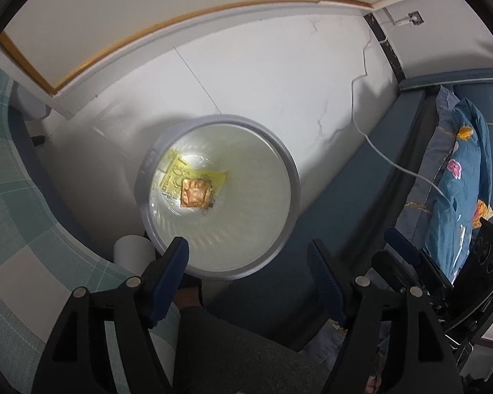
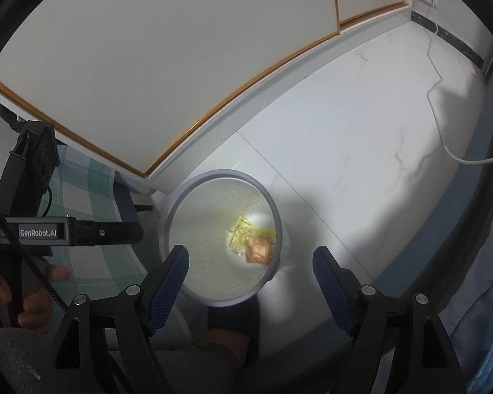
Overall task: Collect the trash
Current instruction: 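Open the left gripper over the white bin to drop the brown packet, then move both open grippers back over the table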
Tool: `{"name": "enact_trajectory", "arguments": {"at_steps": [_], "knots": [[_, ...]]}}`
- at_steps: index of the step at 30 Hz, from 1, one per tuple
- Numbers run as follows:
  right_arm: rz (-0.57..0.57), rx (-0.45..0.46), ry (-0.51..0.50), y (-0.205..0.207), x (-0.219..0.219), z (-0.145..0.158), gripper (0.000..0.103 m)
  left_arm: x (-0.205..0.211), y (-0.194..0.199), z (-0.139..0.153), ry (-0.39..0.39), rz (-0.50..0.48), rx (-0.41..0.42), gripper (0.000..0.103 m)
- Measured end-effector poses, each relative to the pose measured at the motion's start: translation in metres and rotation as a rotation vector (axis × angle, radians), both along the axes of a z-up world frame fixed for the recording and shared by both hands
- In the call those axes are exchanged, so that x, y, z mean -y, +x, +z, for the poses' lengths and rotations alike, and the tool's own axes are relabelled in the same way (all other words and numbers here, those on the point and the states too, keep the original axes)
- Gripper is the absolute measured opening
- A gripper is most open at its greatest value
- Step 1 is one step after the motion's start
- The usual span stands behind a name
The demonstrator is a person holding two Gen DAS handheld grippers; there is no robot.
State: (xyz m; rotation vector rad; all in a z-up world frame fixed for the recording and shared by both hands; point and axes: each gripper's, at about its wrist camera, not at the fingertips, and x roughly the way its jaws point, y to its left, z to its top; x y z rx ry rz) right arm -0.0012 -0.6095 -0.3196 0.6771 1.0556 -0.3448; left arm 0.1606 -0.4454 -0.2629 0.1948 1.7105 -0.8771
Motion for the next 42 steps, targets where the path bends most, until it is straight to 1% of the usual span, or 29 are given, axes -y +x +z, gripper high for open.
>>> {"name": "enact_trajectory", "arguments": {"at_steps": [3,7,8,10,11,12,14,15,19,21,22,24,25,27,28,32,35,37,39,42], "knots": [[-0.006,0.003,0.001,-0.001,0.0,0.003,0.078,-0.008,0.004,0.013,-0.033,0.038,0.047,0.071],[-0.013,0.027,-0.006,0.0,-0.001,0.013,0.078,-0.024,0.008,0.039,-0.062,0.092,0.164,0.071],[-0.015,0.041,-0.007,0.0,-0.002,0.018,0.078,-0.032,0.009,0.05,-0.068,0.116,0.213,0.071],[-0.012,0.068,-0.011,0.001,-0.004,0.027,0.078,-0.043,0.009,0.063,-0.078,0.146,0.27,0.071],[-0.009,0.082,-0.015,0.002,-0.005,0.033,0.078,-0.052,0.01,0.074,-0.091,0.167,0.312,0.071],[-0.003,0.101,-0.025,0.003,-0.009,0.041,0.078,-0.057,0.009,0.08,-0.099,0.178,0.331,0.071],[0.008,0.136,-0.043,0.005,-0.015,0.055,0.078,-0.074,0.009,0.099,-0.104,0.22,0.395,0.071],[0.013,0.155,-0.052,0.006,-0.016,0.063,0.078,-0.08,0.009,0.104,-0.102,0.235,0.416,0.071],[0.031,0.225,-0.083,0.008,-0.029,0.094,0.079,-0.113,0.007,0.14,-0.133,0.311,0.513,0.071],[0.047,0.263,-0.107,0.01,-0.039,0.113,0.079,-0.125,0.005,0.153,-0.153,0.34,0.545,0.071],[0.053,0.281,-0.119,0.011,-0.043,0.121,0.079,-0.135,0.003,0.164,-0.162,0.361,0.573,0.071],[0.067,0.316,-0.143,0.011,-0.052,0.138,0.079,-0.148,0.0,0.174,-0.179,0.388,0.605,0.071],[0.078,0.328,-0.145,0.012,-0.057,0.147,0.079,-0.157,-0.002,0.184,-0.195,0.4,0.625,0.071],[0.1,0.361,-0.127,0.013,-0.068,0.164,0.079,-0.168,-0.005,0.191,-0.206,0.418,0.653,0.071],[0.115,0.389,-0.127,0.012,-0.076,0.175,0.079,-0.178,-0.008,0.199,-0.225,0.433,0.675,0.071],[0.187,0.476,-0.179,0.014,-0.112,0.214,0.081,-0.206,-0.008,0.211,-0.255,0.482,0.721,0.071],[0.237,0.535,-0.206,0.016,-0.142,0.236,0.082,-0.227,-0.012,0.22,-0.255,0.522,0.773,0.071],[0.263,0.567,-0.219,0.019,-0.159,0.246,0.083,-0.244,-0.015,0.226,-0.25,0.555,0.798,0.071],[0.289,0.596,-0.219,0.022,-0.176,0.254,0.084,-0.263,-0.017,0.233,-0.261,0.592,0.807,0.071],[0.329,0.624,-0.211,0.029,-0.201,0.26,0.085,-0.297,-0.019,0.24,-0.254,0.658,0.839,0.071]]}}
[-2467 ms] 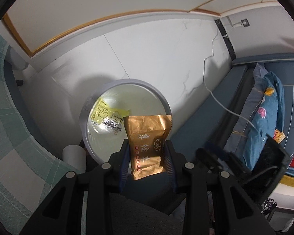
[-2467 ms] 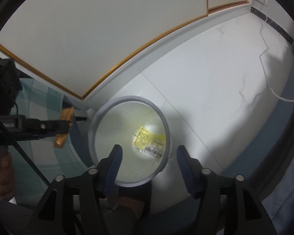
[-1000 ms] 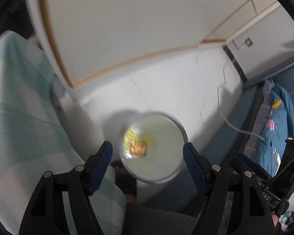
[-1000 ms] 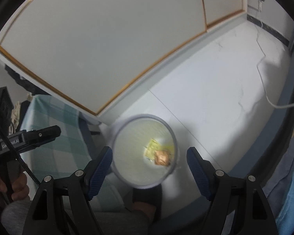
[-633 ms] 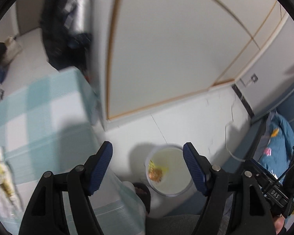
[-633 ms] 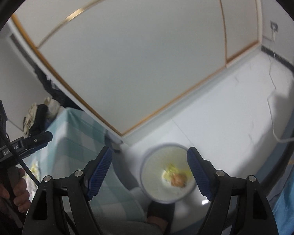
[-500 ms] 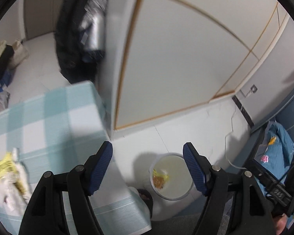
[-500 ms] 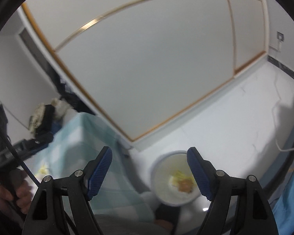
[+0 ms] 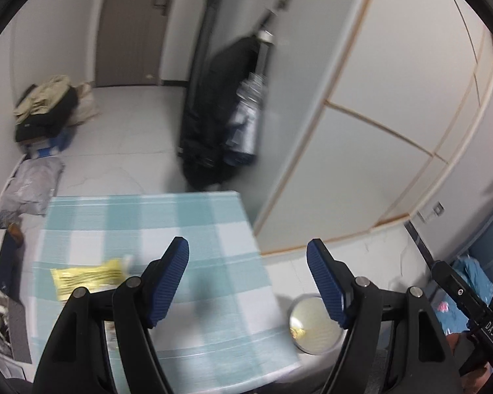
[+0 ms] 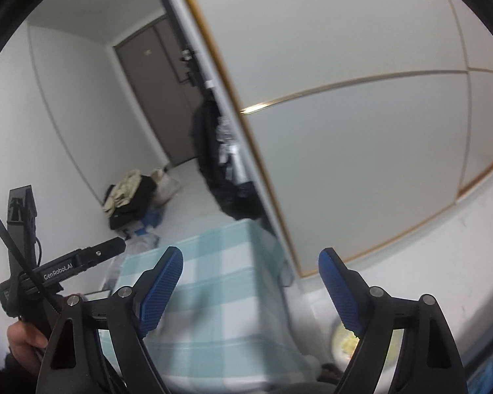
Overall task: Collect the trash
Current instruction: 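Move both open grippers back over the table, then lower the right gripper onto a crumpled white tissue and close it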
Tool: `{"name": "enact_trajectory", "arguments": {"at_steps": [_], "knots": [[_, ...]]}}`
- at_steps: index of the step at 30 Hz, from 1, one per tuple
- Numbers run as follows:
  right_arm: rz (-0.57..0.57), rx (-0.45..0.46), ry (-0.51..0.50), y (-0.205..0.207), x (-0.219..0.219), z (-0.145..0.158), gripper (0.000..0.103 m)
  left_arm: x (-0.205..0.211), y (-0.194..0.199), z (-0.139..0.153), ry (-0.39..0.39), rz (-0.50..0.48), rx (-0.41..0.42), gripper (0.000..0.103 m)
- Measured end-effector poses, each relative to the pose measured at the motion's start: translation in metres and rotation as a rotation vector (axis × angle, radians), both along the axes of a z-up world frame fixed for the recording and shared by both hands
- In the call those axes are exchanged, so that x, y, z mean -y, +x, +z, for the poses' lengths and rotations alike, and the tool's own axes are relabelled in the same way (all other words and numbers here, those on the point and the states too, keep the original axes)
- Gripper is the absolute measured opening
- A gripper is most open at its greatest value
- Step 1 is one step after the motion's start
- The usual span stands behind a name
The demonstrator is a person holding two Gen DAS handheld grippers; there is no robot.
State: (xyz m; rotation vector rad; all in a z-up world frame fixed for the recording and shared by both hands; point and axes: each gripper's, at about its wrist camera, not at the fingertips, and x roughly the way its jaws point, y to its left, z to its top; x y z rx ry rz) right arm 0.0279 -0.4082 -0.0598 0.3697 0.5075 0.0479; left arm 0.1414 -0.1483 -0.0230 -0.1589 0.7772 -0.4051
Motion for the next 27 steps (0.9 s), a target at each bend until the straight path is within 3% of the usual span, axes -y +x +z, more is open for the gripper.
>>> {"name": "enact_trajectory", "arguments": {"at_steps": [10,20,27], "knots": [[0.159,0.038,-0.065,0.026,-0.094,0.003,0.091,-0.082,-0.01,0.003,0.0,0.15,0.029,0.074],[0.265,-0.036,-0.1,0.055,-0.165,-0.024,0.091,-0.144,-0.005,-0.026,-0.004,0.275,0.011,0.081],[0.338,-0.116,-0.135,0.08,-0.204,-0.049,0.091,-0.168,-0.004,-0.051,0.011,0.298,0.005,0.083]]}}
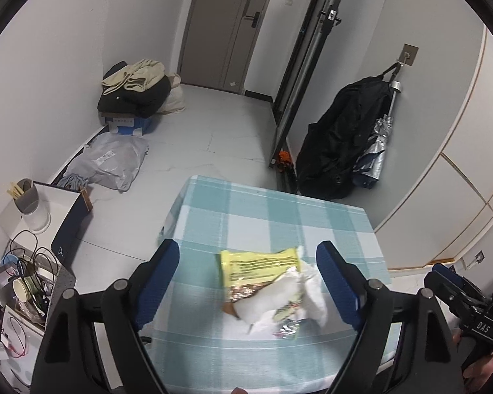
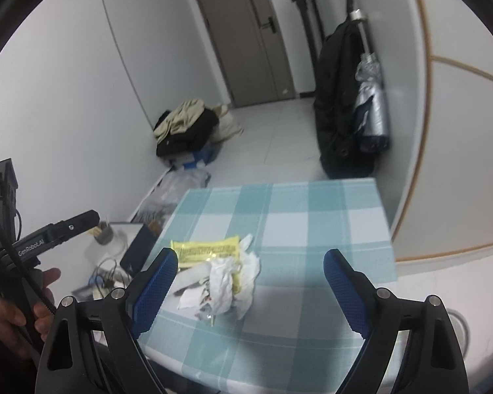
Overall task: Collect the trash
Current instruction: 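Lower the right gripper onto a crumpled white tissue and close it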
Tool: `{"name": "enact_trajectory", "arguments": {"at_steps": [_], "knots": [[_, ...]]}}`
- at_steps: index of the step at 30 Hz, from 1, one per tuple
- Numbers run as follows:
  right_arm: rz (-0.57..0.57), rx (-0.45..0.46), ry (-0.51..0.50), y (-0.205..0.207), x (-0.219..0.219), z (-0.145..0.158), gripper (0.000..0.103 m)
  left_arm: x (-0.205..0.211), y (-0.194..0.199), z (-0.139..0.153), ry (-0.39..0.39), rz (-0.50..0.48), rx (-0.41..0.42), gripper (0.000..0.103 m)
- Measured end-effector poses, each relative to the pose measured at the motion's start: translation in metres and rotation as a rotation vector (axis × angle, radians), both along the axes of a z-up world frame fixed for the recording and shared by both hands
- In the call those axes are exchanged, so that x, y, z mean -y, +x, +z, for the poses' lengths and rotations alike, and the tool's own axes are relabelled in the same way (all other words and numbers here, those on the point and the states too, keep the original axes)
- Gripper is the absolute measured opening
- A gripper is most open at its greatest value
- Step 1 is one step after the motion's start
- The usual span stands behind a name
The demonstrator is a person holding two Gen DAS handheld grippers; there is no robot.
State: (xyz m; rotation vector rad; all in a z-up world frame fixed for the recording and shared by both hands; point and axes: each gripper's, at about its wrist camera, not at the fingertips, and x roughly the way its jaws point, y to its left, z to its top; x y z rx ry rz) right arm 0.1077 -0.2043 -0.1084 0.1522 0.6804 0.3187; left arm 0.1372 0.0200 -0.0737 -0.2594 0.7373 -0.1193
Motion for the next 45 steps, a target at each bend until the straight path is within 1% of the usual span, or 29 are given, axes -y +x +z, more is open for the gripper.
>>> {"name": "enact_trajectory", "arguments": {"at_steps": [5,11,12,14,18,20,21,22,23,24,26,27,28,29,30,31,32,33,34,36,39,42,44,45], "knots": [[0.067,-0.046,-0.036,0.015,-0.021,-0.016,0.091,-0.016,0.003,-0.014,-0.051,-0.008,-0.037,0.083],[0.175,-0.143,-0.055,0.044,-0.042,-0.043,0.09,-0.031,0.006,-0.017,-0.097,0.015,-0.063,0.083],[0.179,-0.158,-0.059,0.047,-0.045,-0.047,0.09,-0.033,0.007,-0.019,-0.102,0.018,-0.067,0.083],[0.199,-0.207,-0.045,0.057,-0.052,-0.058,0.088,-0.04,0.009,-0.019,-0.127,0.037,-0.077,0.083],[0.217,-0.256,-0.02,0.071,-0.061,-0.074,0.083,-0.049,0.011,-0.021,-0.159,0.058,-0.092,0.083],[0.227,-0.281,-0.005,0.077,-0.066,-0.083,0.076,-0.05,0.012,-0.023,-0.164,0.058,-0.103,0.083],[0.233,-0.294,0.007,0.079,-0.067,-0.087,0.074,-0.05,0.013,-0.023,-0.166,0.058,-0.107,0.083],[0.232,-0.309,0.016,0.082,-0.068,-0.093,0.071,-0.05,0.013,-0.024,-0.166,0.057,-0.11,0.083],[0.227,-0.325,0.023,0.085,-0.068,-0.099,0.065,-0.05,0.014,-0.025,-0.166,0.056,-0.115,0.083],[0.224,-0.342,0.031,0.088,-0.068,-0.104,0.062,-0.049,0.014,-0.025,-0.166,0.056,-0.12,0.083],[0.213,-0.377,0.046,0.092,-0.066,-0.111,0.05,-0.049,0.016,-0.027,-0.168,0.057,-0.129,0.083],[0.208,-0.385,0.052,0.093,-0.065,-0.113,0.048,-0.049,0.017,-0.028,-0.171,0.056,-0.134,0.083],[0.197,-0.396,0.064,0.095,-0.063,-0.115,0.042,-0.049,0.018,-0.029,-0.176,0.055,-0.142,0.083],[0.192,-0.404,0.075,0.097,-0.062,-0.117,0.03,-0.049,0.02,-0.03,-0.177,0.055,-0.148,0.083],[0.187,-0.416,0.089,0.099,-0.06,-0.119,0.025,-0.048,0.021,-0.031,-0.176,0.054,-0.154,0.083],[0.18,-0.428,0.093,0.101,-0.058,-0.12,0.017,-0.047,0.022,-0.032,-0.172,0.053,-0.161,0.083],[0.174,-0.433,0.098,0.101,-0.055,-0.121,0.007,-0.046,0.023,-0.033,-0.17,0.053,-0.165,0.083],[0.172,-0.44,0.109,0.102,-0.053,-0.122,0.003,-0.045,0.024,-0.034,-0.167,0.052,-0.169,0.083],[0.171,-0.451,0.124,0.102,-0.051,-0.123,0.002,-0.044,0.024,-0.035,-0.164,0.05,-0.175,0.083],[0.164,-0.451,0.13,0.102,-0.048,-0.121,0.002,-0.043,0.025,-0.036,-0.163,0.048,-0.184,0.083],[0.16,-0.403,0.118,0.095,-0.042,-0.109,0.002,-0.041,0.025,-0.037,-0.16,0.05,-0.191,0.083],[0.153,-0.341,0.068,0.085,-0.038,-0.092,0.001,-0.036,0.026,-0.038,-0.156,0.049,-0.199,0.083],[0.143,-0.28,0.003,0.074,-0.035,-0.078,0.001,-0.033,0.026,-0.039,-0.153,0.043,-0.205,0.083],[0.138,-0.258,-0.012,0.071,-0.033,-0.073,0.001,-0.031,0.026,-0.039,-0.153,0.039,-0.209,0.083]]}}
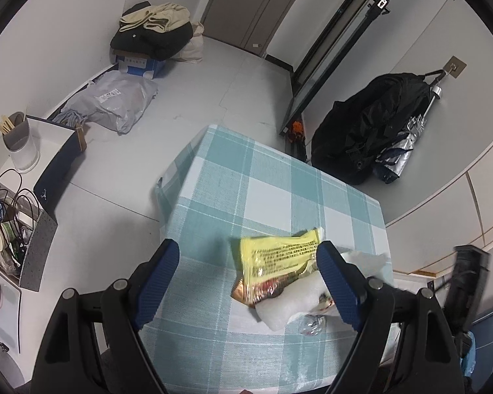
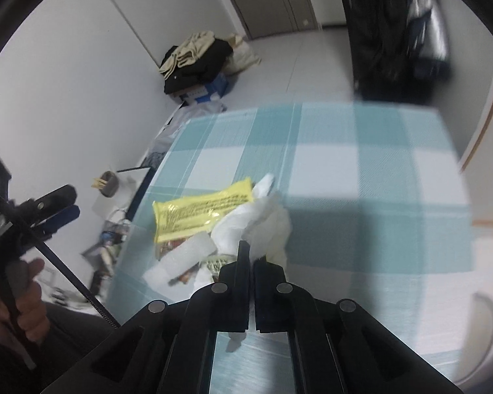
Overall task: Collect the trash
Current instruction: 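Lower the right gripper onto a crumpled white tissue and close it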
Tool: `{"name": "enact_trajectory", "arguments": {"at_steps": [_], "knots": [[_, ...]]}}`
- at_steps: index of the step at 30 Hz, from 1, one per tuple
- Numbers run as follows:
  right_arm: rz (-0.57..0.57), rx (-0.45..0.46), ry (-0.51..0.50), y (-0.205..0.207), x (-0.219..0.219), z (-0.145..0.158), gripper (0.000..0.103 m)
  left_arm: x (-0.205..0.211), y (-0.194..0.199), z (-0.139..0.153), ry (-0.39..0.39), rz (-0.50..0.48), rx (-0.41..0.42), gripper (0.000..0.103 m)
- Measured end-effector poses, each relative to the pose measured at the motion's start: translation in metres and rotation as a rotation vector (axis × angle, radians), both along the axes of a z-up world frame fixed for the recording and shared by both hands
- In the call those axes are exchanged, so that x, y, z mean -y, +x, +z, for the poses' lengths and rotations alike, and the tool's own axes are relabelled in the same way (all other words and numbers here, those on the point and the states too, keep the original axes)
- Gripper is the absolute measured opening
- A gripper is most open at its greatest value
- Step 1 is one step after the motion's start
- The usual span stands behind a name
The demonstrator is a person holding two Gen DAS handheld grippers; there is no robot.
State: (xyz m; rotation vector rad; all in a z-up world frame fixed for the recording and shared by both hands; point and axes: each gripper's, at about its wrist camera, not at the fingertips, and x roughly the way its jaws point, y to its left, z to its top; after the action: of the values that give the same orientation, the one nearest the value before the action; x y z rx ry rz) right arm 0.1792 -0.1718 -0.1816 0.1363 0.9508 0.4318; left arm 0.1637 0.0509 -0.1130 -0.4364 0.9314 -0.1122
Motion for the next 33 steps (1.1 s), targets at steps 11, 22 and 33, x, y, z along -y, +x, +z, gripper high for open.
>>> {"name": "enact_trajectory", "arguments": {"at_steps": [11,22,33], "knots": [[0.025,0.1,-0.176,-0.021,0.022,0.04,0.001,0.022,0.0,-0.005,0.025,-0.068,-0.035,0.083],[0.16,-0.01,-0.467,-0.022,0.024,-0.003,0.003,0.027,-0.002,-0.005,0.024,-0.08,-0.042,0.083],[0.165,-0.09,-0.396,-0.008,0.025,-0.05,0.048,0.016,-0.002,-0.007,0.011,-0.057,-0.049,0.083]]}}
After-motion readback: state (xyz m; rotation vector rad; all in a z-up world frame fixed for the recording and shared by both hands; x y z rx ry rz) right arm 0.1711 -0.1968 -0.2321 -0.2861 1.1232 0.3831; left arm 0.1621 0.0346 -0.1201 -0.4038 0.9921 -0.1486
